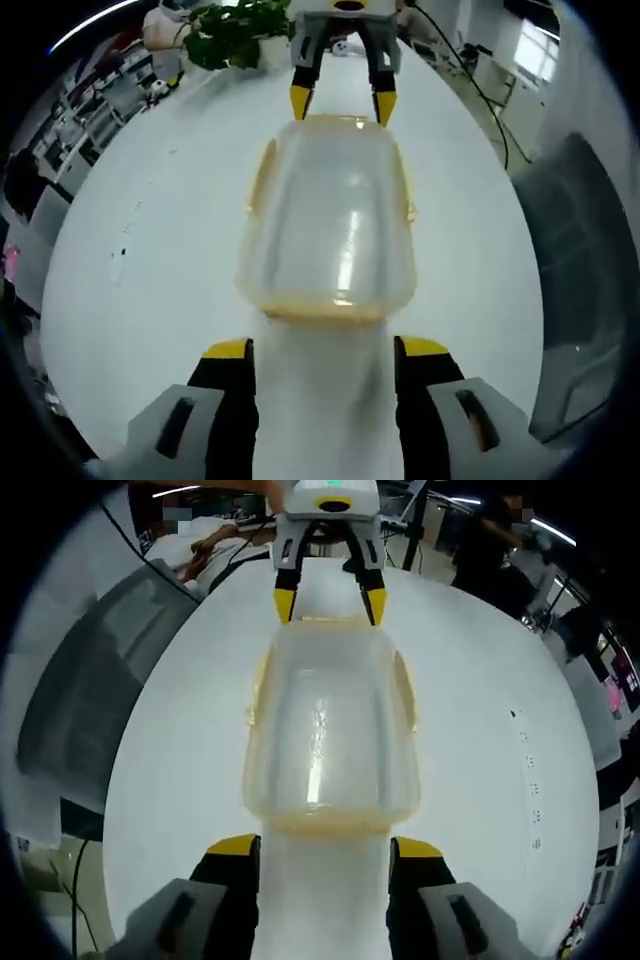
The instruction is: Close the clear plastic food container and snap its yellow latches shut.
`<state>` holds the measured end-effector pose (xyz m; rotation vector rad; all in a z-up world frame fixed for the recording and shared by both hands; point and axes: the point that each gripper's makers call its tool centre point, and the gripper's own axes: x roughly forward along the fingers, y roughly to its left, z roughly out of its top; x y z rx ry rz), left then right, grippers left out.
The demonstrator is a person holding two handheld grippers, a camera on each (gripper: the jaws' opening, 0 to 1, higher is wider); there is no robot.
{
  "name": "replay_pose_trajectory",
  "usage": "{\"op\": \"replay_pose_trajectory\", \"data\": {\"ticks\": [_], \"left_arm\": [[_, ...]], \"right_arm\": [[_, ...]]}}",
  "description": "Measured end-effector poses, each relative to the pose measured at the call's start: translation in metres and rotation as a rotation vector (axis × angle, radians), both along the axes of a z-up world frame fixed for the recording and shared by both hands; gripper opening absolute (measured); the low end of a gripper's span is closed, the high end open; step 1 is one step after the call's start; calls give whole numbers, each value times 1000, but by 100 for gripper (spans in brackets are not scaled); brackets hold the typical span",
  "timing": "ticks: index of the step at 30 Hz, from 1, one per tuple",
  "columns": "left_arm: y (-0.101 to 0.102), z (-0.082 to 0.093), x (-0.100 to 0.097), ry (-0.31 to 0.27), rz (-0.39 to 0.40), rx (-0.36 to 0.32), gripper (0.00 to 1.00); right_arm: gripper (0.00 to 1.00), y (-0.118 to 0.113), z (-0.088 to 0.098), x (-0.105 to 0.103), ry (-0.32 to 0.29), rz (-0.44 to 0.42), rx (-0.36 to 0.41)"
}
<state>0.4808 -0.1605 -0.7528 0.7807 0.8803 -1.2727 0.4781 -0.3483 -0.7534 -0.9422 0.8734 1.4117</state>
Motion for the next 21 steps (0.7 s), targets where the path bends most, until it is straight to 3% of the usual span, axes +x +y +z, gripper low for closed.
{"op": "replay_pose_trajectory", "data": {"ticks": [11, 12, 13, 15, 21], "left_arm": [[5, 12, -2, 6, 44, -23, 47], [4, 14, -1, 5, 51, -27, 48], [4, 16, 0, 2, 58, -29, 48], [2, 20, 2, 7, 90, -45, 48], [-13, 33, 3, 43, 194, -140, 50]], "right_arm": [[44, -4, 16, 2, 6, -74, 43], [42, 0, 19, -5, 69, -125, 76], [39, 1, 21, -7, 93, -145, 84], [42, 2, 24, -2, 69, -160, 89], [40, 11, 39, 0, 132, -299, 164]]}}
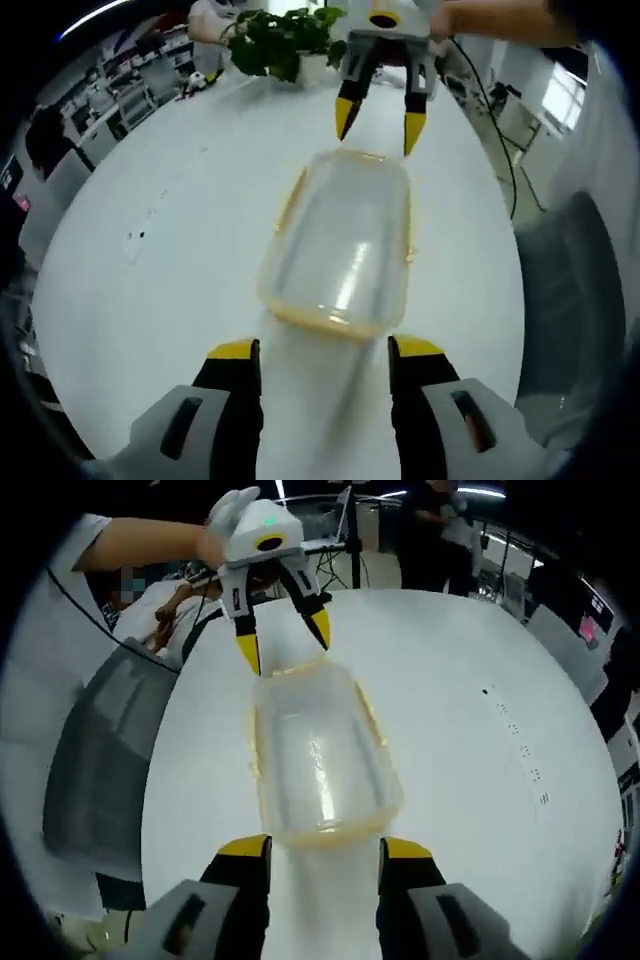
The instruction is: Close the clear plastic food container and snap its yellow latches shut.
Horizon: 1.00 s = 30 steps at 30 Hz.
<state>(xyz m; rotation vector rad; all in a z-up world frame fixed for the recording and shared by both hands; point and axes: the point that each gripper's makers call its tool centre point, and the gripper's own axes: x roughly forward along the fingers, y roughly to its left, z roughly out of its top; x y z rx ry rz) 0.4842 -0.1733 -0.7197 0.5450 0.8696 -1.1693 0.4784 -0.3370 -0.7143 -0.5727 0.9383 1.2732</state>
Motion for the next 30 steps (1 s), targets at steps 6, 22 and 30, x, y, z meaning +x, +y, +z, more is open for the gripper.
{"op": "replay_pose_trajectory", "data": {"ticks": [6, 22, 30], "left_arm": [[0, 0, 4, 9, 116, 3, 49], [-4, -6, 11, 99, 456, -91, 45], [0, -14, 8, 174, 596, -129, 46]], "right_arm": [[38, 1, -3, 4, 38, -118, -7], [45, 9, -12, 7, 83, -388, 48], [43, 10, -14, 15, 149, -586, 110]]}}
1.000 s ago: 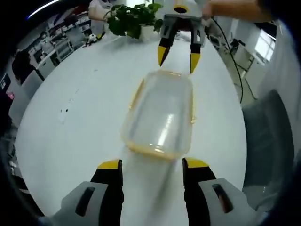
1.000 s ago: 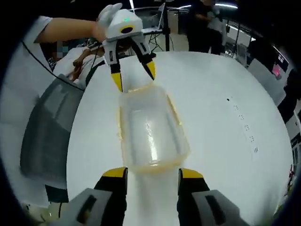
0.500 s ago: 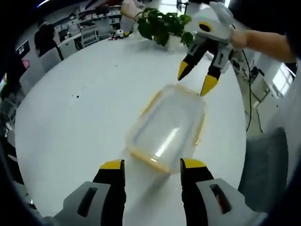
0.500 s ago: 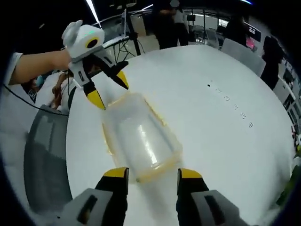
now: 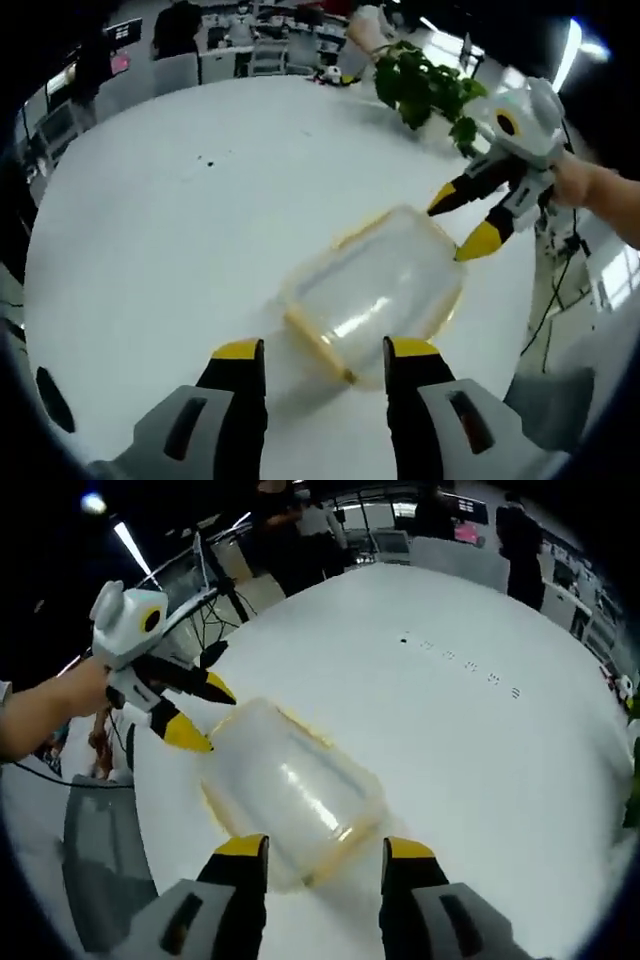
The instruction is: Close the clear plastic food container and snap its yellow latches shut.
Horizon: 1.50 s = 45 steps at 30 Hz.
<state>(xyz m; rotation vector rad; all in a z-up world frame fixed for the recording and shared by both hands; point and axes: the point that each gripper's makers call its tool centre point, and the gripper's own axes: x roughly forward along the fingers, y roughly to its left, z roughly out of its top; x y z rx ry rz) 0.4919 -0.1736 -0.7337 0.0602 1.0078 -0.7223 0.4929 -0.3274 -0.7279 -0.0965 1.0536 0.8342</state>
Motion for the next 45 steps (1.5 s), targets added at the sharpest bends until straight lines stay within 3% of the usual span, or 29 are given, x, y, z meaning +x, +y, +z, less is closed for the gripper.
{"op": "replay_pose_trajectory", "data": {"ticks": [9, 14, 23, 24, 26, 27, 28, 45], "left_arm": [[-8, -3, -3, 65, 90, -90, 46], [-16, -3, -3, 92, 106, -132, 39], [-18, -5, -2, 88, 128, -123, 35], [-18, -5, -2, 104, 159, -129, 34], [-22, -6, -3, 119, 136, -141, 30], [-31, -17, 7, 98, 185, -140, 30], [-33, -25, 7, 111, 138, -105, 30], [-26, -8, 0, 112, 124, -127, 33]], "right_arm": [[38, 1, -12, -4, 72, -76, 27], [36, 5, -10, -5, 95, -105, 54], [33, 7, -11, -5, 89, -116, 49], [33, 8, -11, -5, 95, -133, 54], [32, 10, -10, -4, 92, -134, 50], [30, 25, -1, 18, 22, -171, 129], [30, 18, -2, 2, 80, -115, 68], [33, 5, -6, -14, 86, -147, 59]]}}
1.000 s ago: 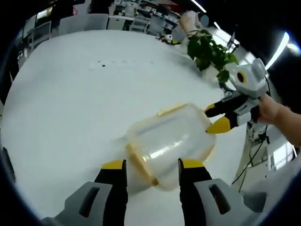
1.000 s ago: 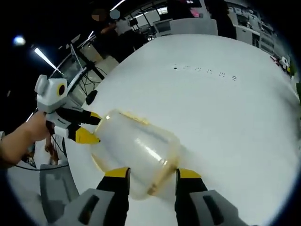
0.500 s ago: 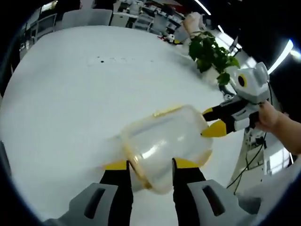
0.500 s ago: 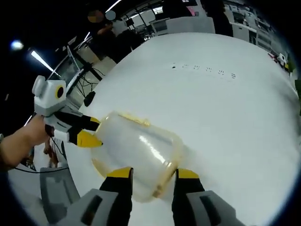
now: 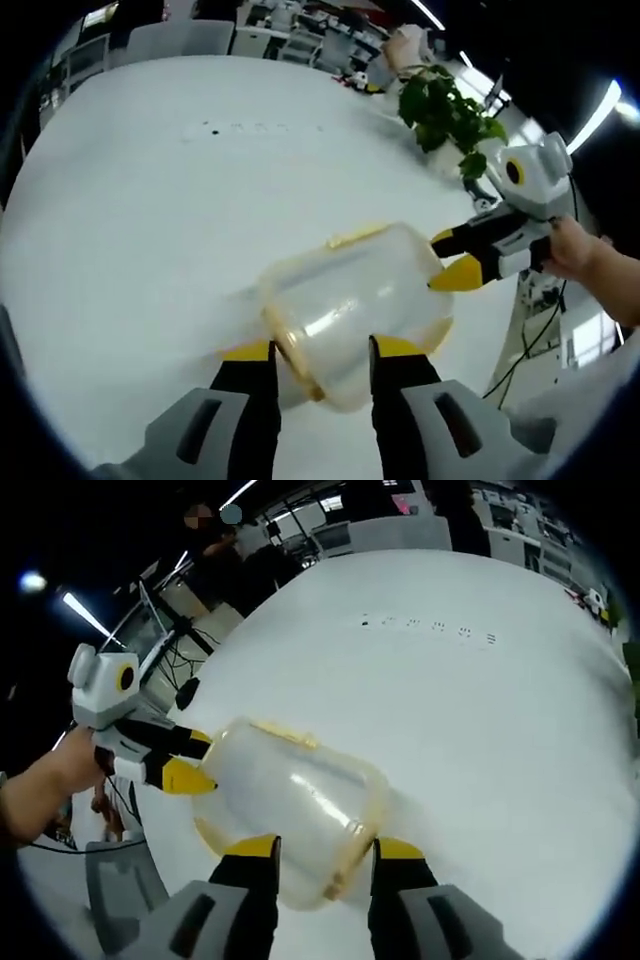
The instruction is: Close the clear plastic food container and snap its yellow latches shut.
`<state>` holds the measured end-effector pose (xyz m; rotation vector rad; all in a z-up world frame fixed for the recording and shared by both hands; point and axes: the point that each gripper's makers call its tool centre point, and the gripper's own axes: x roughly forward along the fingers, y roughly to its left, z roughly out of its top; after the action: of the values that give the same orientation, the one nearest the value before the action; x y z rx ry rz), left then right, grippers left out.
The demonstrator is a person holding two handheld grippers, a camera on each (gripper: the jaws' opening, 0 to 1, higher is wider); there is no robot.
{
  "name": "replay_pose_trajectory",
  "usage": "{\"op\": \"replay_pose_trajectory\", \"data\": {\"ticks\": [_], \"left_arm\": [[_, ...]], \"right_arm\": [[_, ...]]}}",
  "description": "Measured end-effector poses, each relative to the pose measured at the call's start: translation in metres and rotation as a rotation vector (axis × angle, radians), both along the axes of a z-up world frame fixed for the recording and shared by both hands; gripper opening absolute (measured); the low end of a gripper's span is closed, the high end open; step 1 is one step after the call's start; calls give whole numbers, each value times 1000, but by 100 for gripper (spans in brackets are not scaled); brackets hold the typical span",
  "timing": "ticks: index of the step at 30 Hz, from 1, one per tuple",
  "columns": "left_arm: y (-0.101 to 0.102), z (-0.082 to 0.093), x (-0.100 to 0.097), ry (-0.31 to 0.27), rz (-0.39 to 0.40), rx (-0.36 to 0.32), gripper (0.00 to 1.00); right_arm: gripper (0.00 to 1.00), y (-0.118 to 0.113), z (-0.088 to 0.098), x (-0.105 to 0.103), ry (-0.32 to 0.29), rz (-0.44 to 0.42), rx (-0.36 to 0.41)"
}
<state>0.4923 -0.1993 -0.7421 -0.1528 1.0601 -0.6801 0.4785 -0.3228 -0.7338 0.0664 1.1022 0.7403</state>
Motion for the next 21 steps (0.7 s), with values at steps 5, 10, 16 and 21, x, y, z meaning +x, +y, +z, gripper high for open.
{"op": "replay_pose_trajectory", "data": {"ticks": [5, 10, 16, 21], "left_arm": [[-1, 2, 0, -2, -23, -5, 33], [-1, 4, 1, 5, -40, -2, 34], [0, 6, 2, -23, -68, 15, 36], [0, 7, 1, -36, -107, 46, 36]], "right_arm": [[33, -3, -3, 0, 22, -15, -11], [34, -6, -3, -2, 14, -11, -19], [35, -7, -2, -2, -20, 56, -55], [38, -3, 0, 0, -42, 105, -76]]}}
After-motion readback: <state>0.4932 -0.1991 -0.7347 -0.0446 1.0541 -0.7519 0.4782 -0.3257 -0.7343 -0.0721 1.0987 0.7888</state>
